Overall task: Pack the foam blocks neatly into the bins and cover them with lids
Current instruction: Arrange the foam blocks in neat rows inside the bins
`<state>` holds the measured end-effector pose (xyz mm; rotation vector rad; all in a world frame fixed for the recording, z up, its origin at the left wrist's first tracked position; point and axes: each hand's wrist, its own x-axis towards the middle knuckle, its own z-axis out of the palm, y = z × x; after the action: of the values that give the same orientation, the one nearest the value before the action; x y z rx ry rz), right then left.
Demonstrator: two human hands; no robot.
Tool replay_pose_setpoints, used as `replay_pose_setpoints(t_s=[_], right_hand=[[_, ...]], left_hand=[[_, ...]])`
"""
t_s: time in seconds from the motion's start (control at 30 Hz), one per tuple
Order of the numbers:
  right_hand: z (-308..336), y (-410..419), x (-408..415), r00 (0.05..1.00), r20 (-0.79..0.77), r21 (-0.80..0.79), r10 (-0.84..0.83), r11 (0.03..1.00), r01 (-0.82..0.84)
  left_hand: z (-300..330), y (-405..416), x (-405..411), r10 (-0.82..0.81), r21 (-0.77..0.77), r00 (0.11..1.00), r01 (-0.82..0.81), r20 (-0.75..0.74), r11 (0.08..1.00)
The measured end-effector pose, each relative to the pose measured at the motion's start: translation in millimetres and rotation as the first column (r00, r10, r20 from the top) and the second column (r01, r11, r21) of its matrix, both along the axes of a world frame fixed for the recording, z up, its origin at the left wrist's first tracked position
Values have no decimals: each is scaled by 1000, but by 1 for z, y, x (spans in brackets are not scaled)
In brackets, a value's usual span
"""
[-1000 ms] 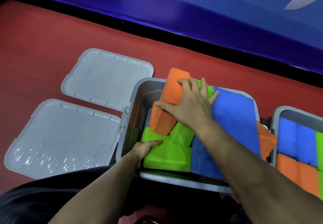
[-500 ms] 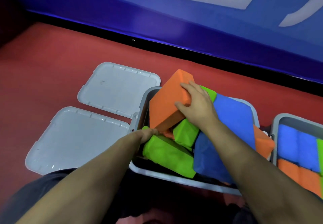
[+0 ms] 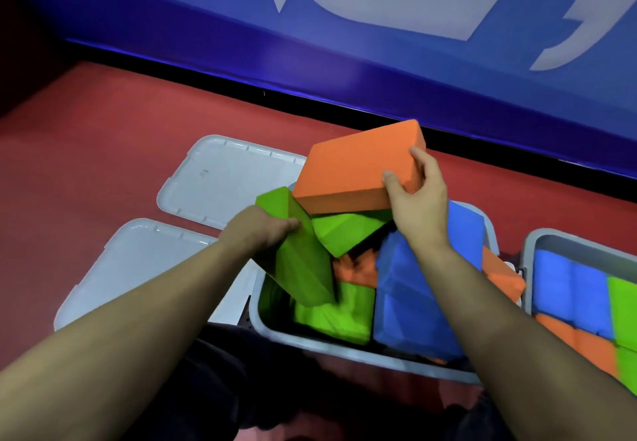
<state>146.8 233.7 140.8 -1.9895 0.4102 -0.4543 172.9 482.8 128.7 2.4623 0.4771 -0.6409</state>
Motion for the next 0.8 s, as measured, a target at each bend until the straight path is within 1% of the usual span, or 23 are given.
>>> replay_pose_setpoints(t_s=[0.07,0.13,0.27,0.4,0.53,0.67,0.8], right_hand=[[2,-5,-2,1000,-19,28,6,1000,-6],[3,-7,-6,999,-22,35,25,999,-25],[7,-8,-12,999,-12,40,38,999,-38],[14,-14,-18,999,-14,98,36,995,-35],[17,-16,-27,1000,7,142,23,990,-24],[18,-17,-38,1000,7,128,25,991,-26],[30,-28,-49,999,29,94,13,995,-16]], left_hand=[[8,5,4,-29,89,998,25,48,996],[14,8,3,-20,153,996,6,89,988],[31,7,-2,-42,203,992,16,120,979],[58,8,-2,-70,253,990,36,126,967],[83,8,-3,-80,255,986,39,149,966],[100,3,-10,-63,237,979,16,193,971],[109,-1,-11,-13,159,962,-32,272,987]])
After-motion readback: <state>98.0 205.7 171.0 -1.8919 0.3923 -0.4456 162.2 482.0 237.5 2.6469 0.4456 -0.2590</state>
